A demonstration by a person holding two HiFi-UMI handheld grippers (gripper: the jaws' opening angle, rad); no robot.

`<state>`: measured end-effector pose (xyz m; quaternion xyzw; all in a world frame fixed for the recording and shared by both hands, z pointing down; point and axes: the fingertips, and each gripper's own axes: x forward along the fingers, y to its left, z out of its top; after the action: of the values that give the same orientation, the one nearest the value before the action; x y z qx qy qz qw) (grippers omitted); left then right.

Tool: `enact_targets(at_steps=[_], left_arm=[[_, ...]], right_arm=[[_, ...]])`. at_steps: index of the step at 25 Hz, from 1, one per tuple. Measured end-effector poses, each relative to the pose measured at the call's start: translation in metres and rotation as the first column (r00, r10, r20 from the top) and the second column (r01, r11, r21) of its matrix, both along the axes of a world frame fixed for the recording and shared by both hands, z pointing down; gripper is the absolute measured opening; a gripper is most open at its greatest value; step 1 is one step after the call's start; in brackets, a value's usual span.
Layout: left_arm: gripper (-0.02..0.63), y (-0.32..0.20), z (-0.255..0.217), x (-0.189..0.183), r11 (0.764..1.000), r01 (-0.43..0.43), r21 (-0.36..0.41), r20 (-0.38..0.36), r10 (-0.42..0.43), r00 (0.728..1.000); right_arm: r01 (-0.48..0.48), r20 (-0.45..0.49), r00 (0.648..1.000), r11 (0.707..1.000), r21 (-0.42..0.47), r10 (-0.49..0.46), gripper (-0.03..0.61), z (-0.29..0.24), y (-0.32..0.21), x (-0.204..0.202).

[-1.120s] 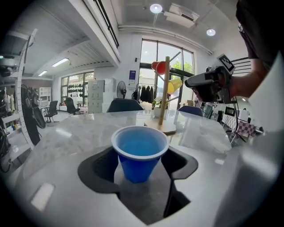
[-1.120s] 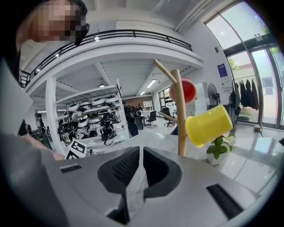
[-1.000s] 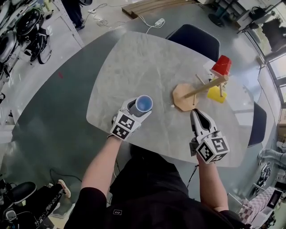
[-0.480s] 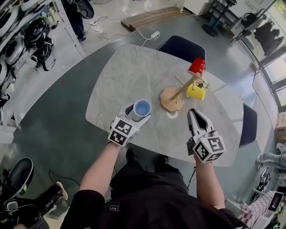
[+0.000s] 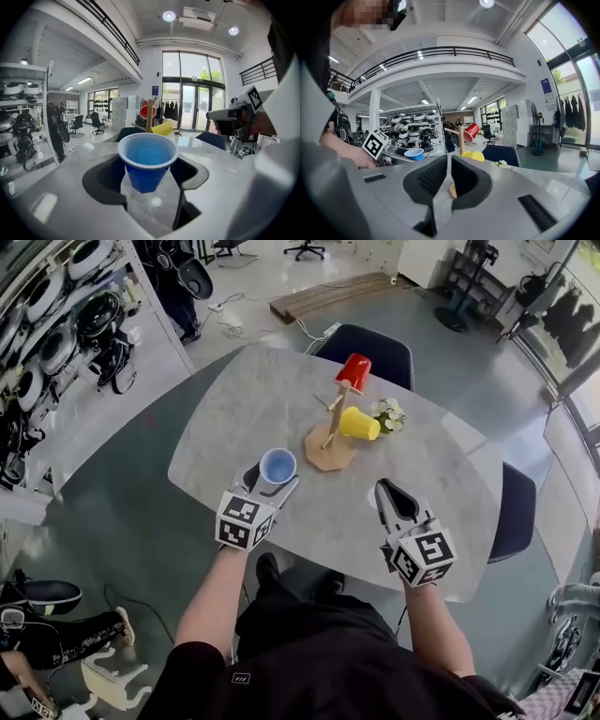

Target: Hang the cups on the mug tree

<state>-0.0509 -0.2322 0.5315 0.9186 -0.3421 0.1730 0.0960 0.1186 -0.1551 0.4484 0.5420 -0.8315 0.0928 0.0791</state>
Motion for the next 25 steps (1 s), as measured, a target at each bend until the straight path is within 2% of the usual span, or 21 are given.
enact_targets(at_steps=[6,11,14,18,21,25], left_arm=[[0.307,0.020,-0.024,0.013,0.999,0.046,0.017,0.005,-0.046,0.999],[0.307,0.023,-0.039,0.004,0.998,0.053,0.019,0.003,-0.053,0.999],[0.307,0.020,-0.043,-0.008,0.998,0.060,0.017,-0.006,-0.060,0.998],[0.307,0.019,-0.045,-0.017,0.997,0.072,-0.034,-0.050,-0.073,0.996],[0.307,0.015,-0.043,-0.012,0.998,0.065,-0.023,-0.023,-0.066,0.998],[0.307,0.016,-0.030,0.008,0.997,0.072,-0.038,0.022,-0.071,0.997]], right_arm=[[0.038,0.038,0.999,0.999,0.002,-0.038,0.037,-0.001,0.006,0.020],[0.075,0.072,0.995,0.997,0.011,-0.076,0.037,-0.011,-0.009,0.000],[0.095,0.056,0.994,0.995,0.033,-0.097,0.037,-0.023,-0.017,-0.018],[0.093,0.064,0.993,0.995,0.030,-0.094,0.037,-0.029,-0.022,-0.029],[0.094,0.072,0.993,0.995,0.028,-0.096,0.037,-0.030,-0.024,-0.028],[0.105,0.063,0.992,0.994,0.027,-0.106,0.037,-0.032,-0.027,-0.005]])
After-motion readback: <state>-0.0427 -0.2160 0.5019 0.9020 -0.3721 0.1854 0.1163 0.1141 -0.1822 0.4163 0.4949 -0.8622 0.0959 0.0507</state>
